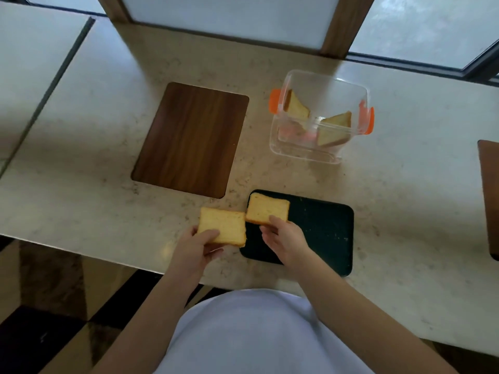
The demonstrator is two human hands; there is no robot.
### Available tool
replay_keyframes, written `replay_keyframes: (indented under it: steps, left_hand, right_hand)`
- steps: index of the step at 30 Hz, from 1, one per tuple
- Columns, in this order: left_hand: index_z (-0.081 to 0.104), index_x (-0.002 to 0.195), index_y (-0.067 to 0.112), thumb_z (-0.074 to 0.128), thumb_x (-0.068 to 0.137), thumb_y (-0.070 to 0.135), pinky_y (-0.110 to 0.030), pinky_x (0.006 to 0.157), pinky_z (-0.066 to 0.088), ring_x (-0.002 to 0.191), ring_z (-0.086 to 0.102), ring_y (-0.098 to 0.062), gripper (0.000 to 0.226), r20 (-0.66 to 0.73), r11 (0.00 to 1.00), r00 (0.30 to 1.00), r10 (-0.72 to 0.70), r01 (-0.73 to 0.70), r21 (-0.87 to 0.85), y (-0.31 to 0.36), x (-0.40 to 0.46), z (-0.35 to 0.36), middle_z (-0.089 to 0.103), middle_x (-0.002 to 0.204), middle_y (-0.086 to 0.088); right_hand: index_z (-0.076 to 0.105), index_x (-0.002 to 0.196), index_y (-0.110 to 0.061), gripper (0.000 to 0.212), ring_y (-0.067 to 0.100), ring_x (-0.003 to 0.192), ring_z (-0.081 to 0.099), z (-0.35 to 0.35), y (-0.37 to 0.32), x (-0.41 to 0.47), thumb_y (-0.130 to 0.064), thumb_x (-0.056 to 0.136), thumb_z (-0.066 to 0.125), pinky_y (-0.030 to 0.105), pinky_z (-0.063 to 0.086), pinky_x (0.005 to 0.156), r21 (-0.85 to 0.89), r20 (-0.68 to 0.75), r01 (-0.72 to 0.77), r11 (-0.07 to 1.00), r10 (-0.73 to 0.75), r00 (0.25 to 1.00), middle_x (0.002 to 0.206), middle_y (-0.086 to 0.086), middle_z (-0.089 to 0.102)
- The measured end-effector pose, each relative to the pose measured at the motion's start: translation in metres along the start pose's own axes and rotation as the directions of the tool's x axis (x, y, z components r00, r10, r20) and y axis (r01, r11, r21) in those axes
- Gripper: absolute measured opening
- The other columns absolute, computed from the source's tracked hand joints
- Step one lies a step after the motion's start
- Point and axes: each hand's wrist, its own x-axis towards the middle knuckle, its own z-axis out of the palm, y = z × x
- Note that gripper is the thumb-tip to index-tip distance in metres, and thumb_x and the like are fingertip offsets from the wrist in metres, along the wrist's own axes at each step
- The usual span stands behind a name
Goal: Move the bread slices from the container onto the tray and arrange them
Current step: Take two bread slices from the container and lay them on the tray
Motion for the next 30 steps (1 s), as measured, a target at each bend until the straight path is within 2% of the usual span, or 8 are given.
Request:
replay_keyframes:
  steps: [3,5,8,11,16,20,26,30]
  left_hand:
    - [0.059,0.116,0.012,0.067,0.089,0.009,-0.032,0.060,0.058,0.091,0.073,-0.030,0.029,0.002,1.000,1.000,-0.012,0.012,0.001,-0.001,0.002,-0.004,0.069,0.114,-0.014]
    - [0.060,0.116,0.012,0.068,0.089,0.009,-0.032,0.060,0.058,0.090,0.073,-0.029,0.029,0.005,1.000,1.000,-0.012,0.011,0.009,-0.001,0.004,-0.006,0.069,0.114,-0.014]
    - [0.060,0.115,0.013,0.067,0.089,0.009,-0.031,0.059,0.058,0.086,0.075,-0.027,0.028,0.009,1.000,1.000,-0.014,0.013,0.025,-0.002,0.005,-0.008,0.070,0.112,-0.013]
    - [0.060,0.115,0.013,0.067,0.089,0.009,-0.031,0.057,0.057,0.082,0.075,-0.025,0.027,0.034,0.999,0.999,-0.017,0.015,0.050,0.000,0.007,-0.006,0.070,0.110,-0.013]
    - [0.058,0.117,0.010,0.065,0.089,0.008,-0.033,0.059,0.056,0.082,0.074,-0.024,0.029,0.106,0.991,0.993,-0.044,0.030,0.134,0.004,0.008,0.001,0.070,0.110,-0.014]
    - [0.056,0.118,0.009,0.064,0.090,0.007,-0.033,0.059,0.056,0.086,0.073,-0.026,0.030,0.116,0.986,0.992,-0.058,0.039,0.161,0.004,0.009,0.004,0.068,0.109,-0.014]
    - [0.057,0.118,0.010,0.065,0.089,0.007,-0.031,0.058,0.057,0.083,0.074,-0.024,0.031,0.131,0.979,0.988,-0.084,0.058,0.194,0.003,0.012,0.005,0.068,0.107,-0.013]
    - [0.057,0.116,0.010,0.066,0.088,0.008,-0.029,0.057,0.056,0.084,0.074,-0.025,0.030,0.134,0.974,0.987,-0.087,0.056,0.219,0.002,0.013,0.005,0.067,0.107,-0.015]
  right_hand:
    - [0.039,0.129,-0.015,0.045,0.025,0.091,0.072,-0.008,-0.002,0.004,-0.016,0.094,0.068,0.033,0.062,0.069,-0.126,-0.075,0.081,0.989,-0.091,0.993,0.110,0.014,0.063]
    - [0.037,0.131,-0.018,0.052,0.023,0.094,0.069,-0.015,-0.001,0.005,-0.020,0.092,0.071,0.036,0.062,0.072,-0.319,-0.079,0.135,0.938,-0.169,0.982,0.111,0.007,0.059]
    - [0.041,0.132,-0.012,0.059,0.021,0.093,0.064,-0.022,0.002,0.009,-0.024,0.086,0.077,0.039,0.061,0.073,-0.628,-0.085,0.201,0.752,-0.323,0.943,0.111,0.006,0.058]
    - [0.042,0.129,-0.013,0.064,0.023,0.086,0.066,-0.024,0.004,0.012,-0.027,0.081,0.082,0.046,0.060,0.076,-0.785,-0.067,0.204,0.585,-0.407,0.911,0.104,0.006,0.062]
    - [0.049,0.111,-0.013,0.057,0.020,0.078,0.061,-0.026,0.001,0.017,-0.045,0.077,0.081,0.040,0.056,0.064,-0.916,-0.055,0.121,0.384,-0.417,0.907,0.093,0.002,0.059]
    - [0.052,0.100,-0.015,0.053,0.018,0.073,0.061,-0.024,-0.005,0.022,-0.056,0.077,0.076,0.034,0.050,0.055,-0.954,0.011,0.148,0.260,-0.466,0.885,0.089,0.002,0.062]
    - [0.051,0.104,-0.017,0.067,0.021,0.079,0.062,-0.017,-0.021,0.023,-0.075,0.073,0.065,0.035,0.050,0.059,-0.995,0.090,0.096,-0.007,-0.427,0.900,0.089,0.000,0.060]
    - [0.049,0.104,-0.016,0.065,0.024,0.081,0.062,-0.028,-0.027,0.021,-0.070,0.074,0.068,0.037,0.053,0.063,-0.988,0.116,0.049,-0.149,-0.476,0.872,0.092,0.003,0.061]
